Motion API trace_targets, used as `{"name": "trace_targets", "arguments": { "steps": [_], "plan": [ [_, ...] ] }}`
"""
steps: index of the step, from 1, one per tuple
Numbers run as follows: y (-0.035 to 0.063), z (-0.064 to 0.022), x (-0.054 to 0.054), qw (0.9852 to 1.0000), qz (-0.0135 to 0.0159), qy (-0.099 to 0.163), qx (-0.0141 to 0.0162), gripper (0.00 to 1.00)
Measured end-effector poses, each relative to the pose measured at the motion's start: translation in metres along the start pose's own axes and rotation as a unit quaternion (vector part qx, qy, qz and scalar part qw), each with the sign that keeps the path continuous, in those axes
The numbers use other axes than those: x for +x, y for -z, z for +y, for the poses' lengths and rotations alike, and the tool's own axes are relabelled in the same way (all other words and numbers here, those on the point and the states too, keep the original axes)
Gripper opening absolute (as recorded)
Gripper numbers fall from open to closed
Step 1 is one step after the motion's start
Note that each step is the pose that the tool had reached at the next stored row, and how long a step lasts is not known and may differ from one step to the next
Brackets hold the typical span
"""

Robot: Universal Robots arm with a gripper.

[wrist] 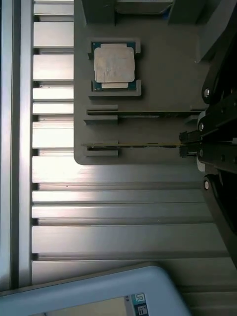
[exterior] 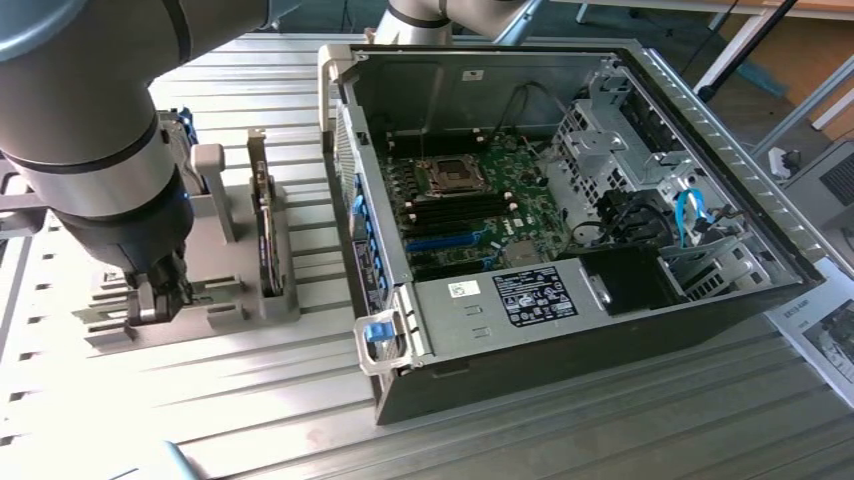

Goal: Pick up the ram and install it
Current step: 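Pick up the ram and move it above insertion slot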

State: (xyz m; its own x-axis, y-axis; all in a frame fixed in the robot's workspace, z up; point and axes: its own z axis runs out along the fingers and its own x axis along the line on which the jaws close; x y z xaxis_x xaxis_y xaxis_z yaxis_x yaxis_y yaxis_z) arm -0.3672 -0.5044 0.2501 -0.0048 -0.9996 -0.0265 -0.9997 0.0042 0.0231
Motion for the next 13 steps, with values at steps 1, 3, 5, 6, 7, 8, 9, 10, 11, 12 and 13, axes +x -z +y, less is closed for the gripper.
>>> {"name": "trace_targets", "arguments": {
  "steps": [1, 3, 5, 6, 7, 8, 9, 10, 11, 12, 13],
  "plan": [
    [0.0029, 0.0, 0.0, 1.0, 0.0, 0.0, 0.0, 0.12],
    [0.0084, 0.0002, 0.0, 1.0, -0.0001, 0.0, 0.0, 0.12],
    [0.0161, 0.0004, 0.0, 1.0, 0.0, 0.0, 0.0, 0.12],
    [0.0189, 0.0004, -0.001, 1.0, -0.0001, 0.0, 0.0, 0.12],
    [0.0237, 0.0005, -0.001, 1.0, 0.0, 0.0, 0.0, 0.12],
    [0.0286, 0.0007, -0.001, 1.0, 0.0, 0.0, 0.0, 0.12],
    [0.0317, 0.0007, -0.001, 1.0, -0.0001, 0.0, 0.0001, 0.12],
    [0.0345, 0.0008, -0.001, 1.0, -0.0001, 0.0, 0.0001, 0.12],
    [0.0375, 0.0008, -0.001, 1.0, -0.0001, 0.0, 0.0, 0.12],
    [0.0403, 0.0009, -0.001, 1.0, 0.0, 0.0, 0.0, 0.12],
    [0.0427, 0.001, -0.001, 1.0, -0.0001, 0.0, 0.0, 0.12]
  ]
}}
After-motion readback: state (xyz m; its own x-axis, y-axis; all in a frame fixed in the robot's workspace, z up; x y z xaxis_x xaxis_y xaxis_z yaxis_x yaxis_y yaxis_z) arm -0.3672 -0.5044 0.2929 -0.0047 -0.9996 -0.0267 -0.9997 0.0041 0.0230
